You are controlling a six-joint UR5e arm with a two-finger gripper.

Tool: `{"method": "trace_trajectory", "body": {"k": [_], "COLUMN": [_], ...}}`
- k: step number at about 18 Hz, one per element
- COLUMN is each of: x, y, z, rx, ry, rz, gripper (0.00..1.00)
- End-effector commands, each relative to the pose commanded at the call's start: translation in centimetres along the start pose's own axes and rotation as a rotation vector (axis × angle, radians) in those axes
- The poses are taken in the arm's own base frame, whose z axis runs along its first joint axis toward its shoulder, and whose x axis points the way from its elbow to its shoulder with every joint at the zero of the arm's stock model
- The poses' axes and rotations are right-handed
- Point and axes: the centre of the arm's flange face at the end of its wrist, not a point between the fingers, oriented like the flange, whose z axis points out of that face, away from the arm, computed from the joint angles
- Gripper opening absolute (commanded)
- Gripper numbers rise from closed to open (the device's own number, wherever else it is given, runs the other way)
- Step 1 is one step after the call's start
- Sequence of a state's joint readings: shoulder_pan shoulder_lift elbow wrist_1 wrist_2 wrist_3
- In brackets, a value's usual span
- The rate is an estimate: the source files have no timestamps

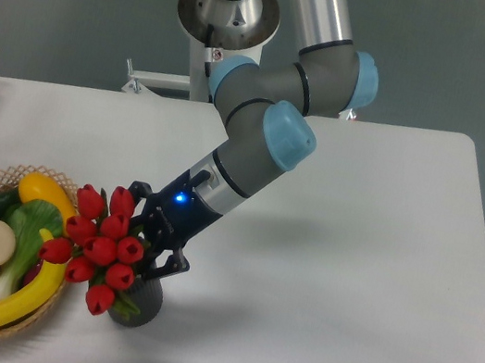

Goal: Pick up the flowers from the vase
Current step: 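Close the gripper on the tulip stems, then lift the tulip bunch up out of the grey vase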

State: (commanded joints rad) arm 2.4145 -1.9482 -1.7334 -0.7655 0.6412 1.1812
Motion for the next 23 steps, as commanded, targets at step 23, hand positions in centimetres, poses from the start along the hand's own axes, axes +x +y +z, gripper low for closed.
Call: {"method": "trace_trajectory", "body": {"k": [23], "x": [-0.3], "y": [-3.5], "z": [-6.7], "rx": [0.169], "ry": [-0.041], "rz": [-0.080], "gripper": [0.39]}}
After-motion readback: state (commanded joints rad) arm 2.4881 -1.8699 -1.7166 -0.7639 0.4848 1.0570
